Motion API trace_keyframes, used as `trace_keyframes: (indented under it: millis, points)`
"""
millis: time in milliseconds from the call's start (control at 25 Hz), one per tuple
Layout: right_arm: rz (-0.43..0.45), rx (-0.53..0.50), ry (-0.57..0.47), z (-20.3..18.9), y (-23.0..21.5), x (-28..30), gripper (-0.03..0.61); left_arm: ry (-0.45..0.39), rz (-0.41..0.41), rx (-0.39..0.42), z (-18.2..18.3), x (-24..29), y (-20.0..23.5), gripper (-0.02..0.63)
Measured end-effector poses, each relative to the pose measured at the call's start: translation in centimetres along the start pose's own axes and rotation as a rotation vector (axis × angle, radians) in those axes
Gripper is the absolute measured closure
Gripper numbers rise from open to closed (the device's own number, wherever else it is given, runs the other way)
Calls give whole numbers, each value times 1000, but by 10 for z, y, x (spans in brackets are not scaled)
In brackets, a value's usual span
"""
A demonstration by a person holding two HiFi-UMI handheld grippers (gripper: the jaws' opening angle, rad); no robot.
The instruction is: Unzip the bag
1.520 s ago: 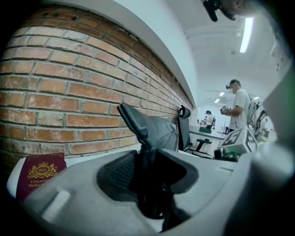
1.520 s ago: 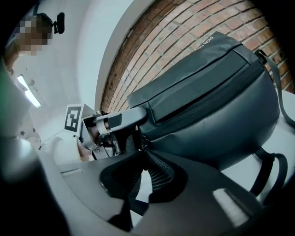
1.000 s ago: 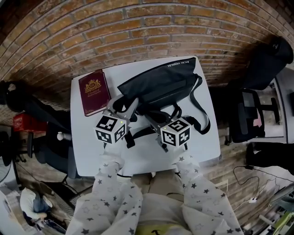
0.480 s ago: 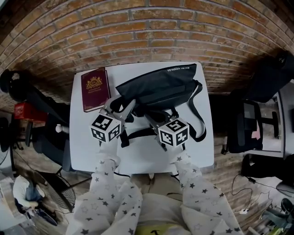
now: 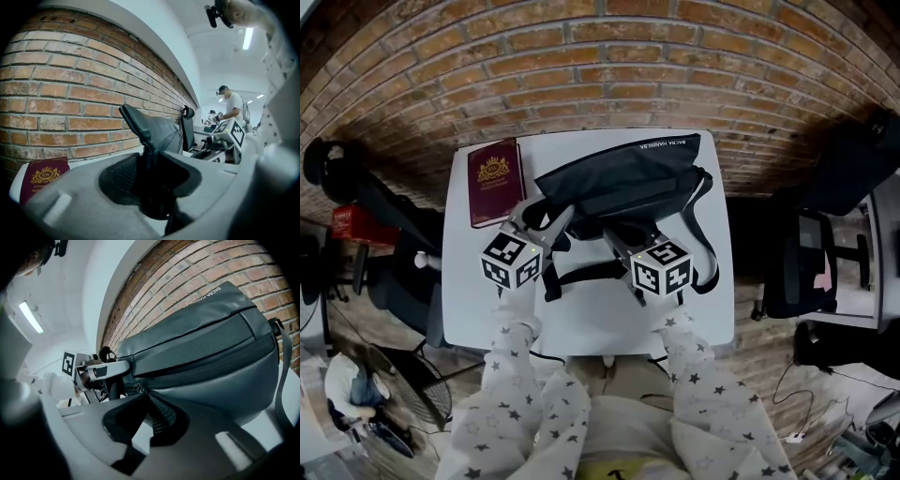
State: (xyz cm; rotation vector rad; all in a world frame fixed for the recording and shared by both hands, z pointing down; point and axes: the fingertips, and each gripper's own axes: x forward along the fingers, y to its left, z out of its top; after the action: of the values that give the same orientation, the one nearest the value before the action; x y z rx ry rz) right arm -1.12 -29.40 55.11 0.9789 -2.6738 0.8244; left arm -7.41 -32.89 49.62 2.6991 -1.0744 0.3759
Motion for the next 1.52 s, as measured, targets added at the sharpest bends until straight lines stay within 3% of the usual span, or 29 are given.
trace_keyframes:
  millis: [280,480,1520]
  points:
    - [-96,50,-39,6,-35,-22,563,12,7,2,-1,-1,3,486]
    - [-102,9,-35,11,-49,-43,563,17,20,14,2,4,-6,486]
    - [-227,37,-91,26,-98,-75,561,15,65,0,0,0,2,485]
